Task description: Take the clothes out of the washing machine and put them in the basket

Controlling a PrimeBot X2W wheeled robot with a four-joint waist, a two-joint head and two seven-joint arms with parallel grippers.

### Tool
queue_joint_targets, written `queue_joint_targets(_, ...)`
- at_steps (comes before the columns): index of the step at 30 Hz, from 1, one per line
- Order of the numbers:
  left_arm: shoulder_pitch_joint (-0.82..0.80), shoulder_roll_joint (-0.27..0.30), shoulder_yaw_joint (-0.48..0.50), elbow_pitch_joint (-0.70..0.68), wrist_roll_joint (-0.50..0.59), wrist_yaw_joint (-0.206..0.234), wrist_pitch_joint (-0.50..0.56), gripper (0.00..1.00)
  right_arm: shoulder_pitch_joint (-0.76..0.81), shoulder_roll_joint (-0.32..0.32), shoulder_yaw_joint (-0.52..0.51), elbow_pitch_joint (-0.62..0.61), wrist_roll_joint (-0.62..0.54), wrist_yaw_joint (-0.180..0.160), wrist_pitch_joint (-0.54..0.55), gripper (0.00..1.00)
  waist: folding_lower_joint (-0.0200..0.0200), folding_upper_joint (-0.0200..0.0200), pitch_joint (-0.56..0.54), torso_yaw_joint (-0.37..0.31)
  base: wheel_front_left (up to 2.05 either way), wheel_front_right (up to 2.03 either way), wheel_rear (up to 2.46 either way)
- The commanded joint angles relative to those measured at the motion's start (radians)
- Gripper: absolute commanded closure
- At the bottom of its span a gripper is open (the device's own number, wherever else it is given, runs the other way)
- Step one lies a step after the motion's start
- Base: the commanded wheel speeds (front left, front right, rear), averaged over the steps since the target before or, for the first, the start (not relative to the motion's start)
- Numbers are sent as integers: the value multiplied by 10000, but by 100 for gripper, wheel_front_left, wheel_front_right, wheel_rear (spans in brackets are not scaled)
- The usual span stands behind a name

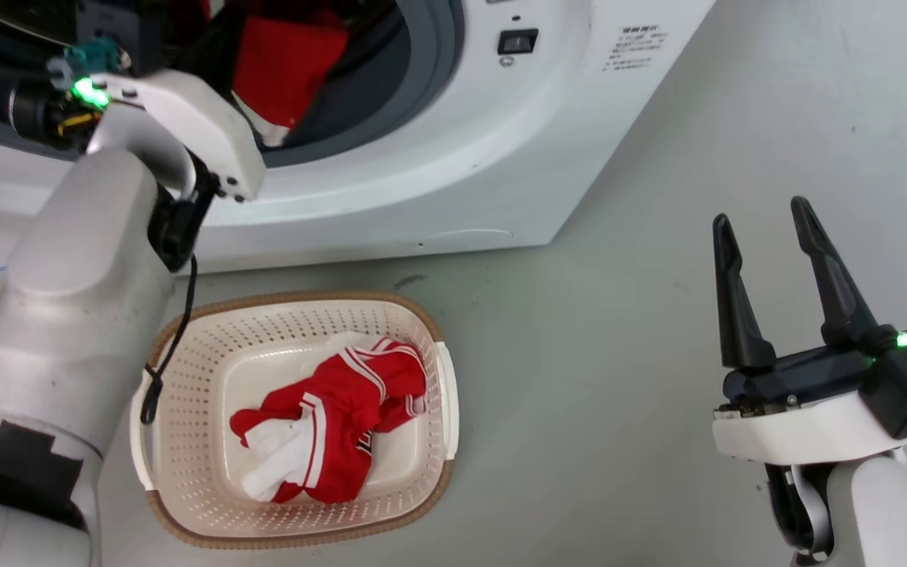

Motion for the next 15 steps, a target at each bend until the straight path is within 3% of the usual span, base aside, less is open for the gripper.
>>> queue_joint_targets(1,190,-12,41,-86,-93,-5,-126,100,134,10,-2,30,-82,-7,-20,0,1,0,-273,155,0,0,0)
queue_joint_targets(15,1991,483,24,-2775,81,786,-523,100,836,10,30,256,-174,-7,-20,0,1,0,-1658,584,0,0,0)
